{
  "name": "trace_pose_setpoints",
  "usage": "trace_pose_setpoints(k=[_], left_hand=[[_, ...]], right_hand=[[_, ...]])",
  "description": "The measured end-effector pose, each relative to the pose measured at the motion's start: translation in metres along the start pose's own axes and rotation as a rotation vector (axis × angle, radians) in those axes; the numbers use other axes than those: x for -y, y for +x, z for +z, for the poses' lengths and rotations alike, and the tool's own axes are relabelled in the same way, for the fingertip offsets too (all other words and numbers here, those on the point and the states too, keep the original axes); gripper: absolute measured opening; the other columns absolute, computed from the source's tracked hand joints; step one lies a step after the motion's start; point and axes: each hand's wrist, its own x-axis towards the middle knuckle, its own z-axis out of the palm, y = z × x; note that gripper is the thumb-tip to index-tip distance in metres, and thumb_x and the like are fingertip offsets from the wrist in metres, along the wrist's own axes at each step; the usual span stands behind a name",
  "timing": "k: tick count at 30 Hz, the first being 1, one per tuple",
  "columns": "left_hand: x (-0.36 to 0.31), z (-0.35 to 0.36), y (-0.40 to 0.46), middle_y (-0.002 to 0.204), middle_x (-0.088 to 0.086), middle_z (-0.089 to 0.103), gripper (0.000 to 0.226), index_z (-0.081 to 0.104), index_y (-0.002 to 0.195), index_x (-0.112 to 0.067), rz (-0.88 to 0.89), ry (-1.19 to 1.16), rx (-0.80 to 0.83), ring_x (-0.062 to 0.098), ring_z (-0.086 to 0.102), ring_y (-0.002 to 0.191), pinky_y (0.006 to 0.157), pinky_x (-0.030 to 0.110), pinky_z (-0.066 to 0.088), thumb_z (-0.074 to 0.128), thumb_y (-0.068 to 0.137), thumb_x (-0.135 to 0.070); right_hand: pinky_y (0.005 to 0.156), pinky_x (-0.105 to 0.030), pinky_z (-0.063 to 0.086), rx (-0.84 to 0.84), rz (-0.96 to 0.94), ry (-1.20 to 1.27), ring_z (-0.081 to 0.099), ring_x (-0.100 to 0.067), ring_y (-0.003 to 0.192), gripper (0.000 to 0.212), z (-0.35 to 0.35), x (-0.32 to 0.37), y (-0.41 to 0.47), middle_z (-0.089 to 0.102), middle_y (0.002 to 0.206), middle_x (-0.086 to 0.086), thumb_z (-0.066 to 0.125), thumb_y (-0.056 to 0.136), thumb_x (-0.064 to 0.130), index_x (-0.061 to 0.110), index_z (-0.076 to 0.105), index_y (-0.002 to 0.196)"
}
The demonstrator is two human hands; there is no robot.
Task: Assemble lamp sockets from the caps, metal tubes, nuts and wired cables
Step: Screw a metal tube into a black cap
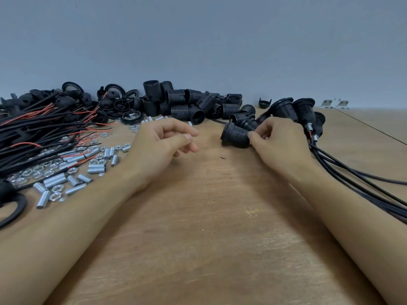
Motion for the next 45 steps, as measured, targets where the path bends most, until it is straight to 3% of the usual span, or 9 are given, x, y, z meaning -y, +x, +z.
trace_pose_setpoints(k=[6, 9, 12, 15, 22, 28, 31, 40, 45], left_hand=[[0.002, 0.004, -0.001, 0.071, -0.001, 0.074, 0.018, 0.073, 0.089, -0.018, -0.003, 0.089, 0.0, 0.008, 0.064, 0.068, 0.06, 0.013, 0.048, 0.062, 0.093, -0.004], [0.006, 0.0, 0.002, 0.074, -0.012, 0.07, 0.014, 0.072, 0.087, -0.024, 0.052, 0.441, -0.145, 0.004, 0.06, 0.07, 0.062, 0.008, 0.042, 0.065, 0.091, -0.012], [0.009, -0.016, 0.005, 0.101, -0.008, 0.066, 0.017, 0.068, 0.103, -0.027, 0.055, 0.912, -0.226, 0.018, 0.056, 0.096, 0.087, 0.033, 0.046, 0.062, 0.089, -0.021], [0.013, -0.031, 0.01, 0.122, 0.009, 0.062, 0.03, 0.065, 0.118, -0.022, -0.115, 1.145, -0.221, 0.036, 0.049, 0.116, 0.094, 0.046, 0.041, 0.06, 0.09, -0.032], [0.01, -0.032, 0.01, 0.087, -0.004, 0.067, 0.016, 0.075, 0.095, -0.029, -0.152, 1.068, -0.155, 0.031, 0.059, 0.101, 0.082, 0.043, 0.052, 0.06, 0.09, -0.026], [0.012, -0.043, 0.012, 0.121, 0.012, 0.062, 0.028, 0.067, 0.114, -0.021, -0.22, 1.298, -0.225, 0.039, 0.05, 0.114, 0.09, 0.046, 0.04, 0.055, 0.089, -0.025], [0.014, -0.054, 0.013, 0.095, 0.015, 0.067, 0.017, 0.072, 0.09, -0.014, -0.289, 1.23, -0.253, 0.037, 0.054, 0.083, 0.07, 0.04, 0.044, 0.055, 0.087, -0.015], [0.018, -0.048, 0.018, 0.098, 0.003, 0.073, 0.015, 0.075, 0.099, -0.019, -0.094, 0.982, -0.176, 0.018, 0.054, 0.082, 0.078, 0.029, 0.042, 0.066, 0.09, -0.011], [0.014, -0.043, 0.014, 0.088, -0.004, 0.068, 0.022, 0.072, 0.1, -0.021, 0.015, 0.978, -0.196, 0.021, 0.061, 0.085, 0.078, 0.033, 0.043, 0.062, 0.086, -0.007]], right_hand=[[0.098, -0.039, 0.041, 0.091, -0.263, -0.029, 0.05, -0.026, 0.113, 0.037, 0.003, 0.001, -0.004, 0.056, 0.118, -0.006, 0.062, 0.087, 0.016, 0.019, 0.06, 0.124], [0.097, -0.034, 0.039, 0.095, -0.431, 0.026, 0.047, -0.023, 0.114, 0.03, 0.006, 0.007, -0.009, 0.058, 0.113, -0.003, 0.066, 0.089, 0.015, 0.019, 0.068, 0.119], [0.086, -0.026, 0.042, 0.052, -0.487, 0.158, 0.053, -0.014, 0.096, 0.016, 0.006, 0.01, -0.012, 0.062, 0.097, 0.001, 0.066, 0.09, 0.01, 0.014, 0.074, 0.104], [0.077, -0.024, 0.044, 0.053, -0.482, 0.214, 0.056, -0.011, 0.082, 0.012, 0.005, 0.011, -0.011, 0.067, 0.089, -0.001, 0.066, 0.09, 0.008, 0.011, 0.074, 0.096], [0.075, -0.026, 0.047, 0.059, -0.474, 0.248, 0.062, -0.015, 0.082, 0.011, 0.004, 0.013, -0.014, 0.071, 0.087, -0.003, 0.065, 0.09, 0.007, 0.01, 0.075, 0.094], [0.073, -0.015, 0.045, 0.079, -0.447, 0.268, 0.061, -0.01, 0.082, 0.011, 0.003, 0.014, -0.015, 0.072, 0.087, -0.001, 0.065, 0.09, 0.007, 0.01, 0.075, 0.093], [0.073, -0.015, 0.046, 0.088, -0.447, 0.272, 0.062, -0.01, 0.082, 0.012, 0.002, 0.014, -0.015, 0.072, 0.088, -0.001, 0.064, 0.091, 0.007, 0.009, 0.075, 0.095], [0.073, -0.012, 0.045, 0.11, -0.438, 0.272, 0.062, -0.009, 0.083, 0.013, 0.004, 0.015, -0.016, 0.072, 0.09, 0.0, 0.065, 0.091, 0.008, 0.011, 0.076, 0.098], [0.072, -0.012, 0.044, 0.108, -0.437, 0.27, 0.062, -0.008, 0.082, 0.013, 0.005, 0.014, -0.016, 0.072, 0.089, 0.001, 0.065, 0.091, 0.009, 0.011, 0.076, 0.098]])
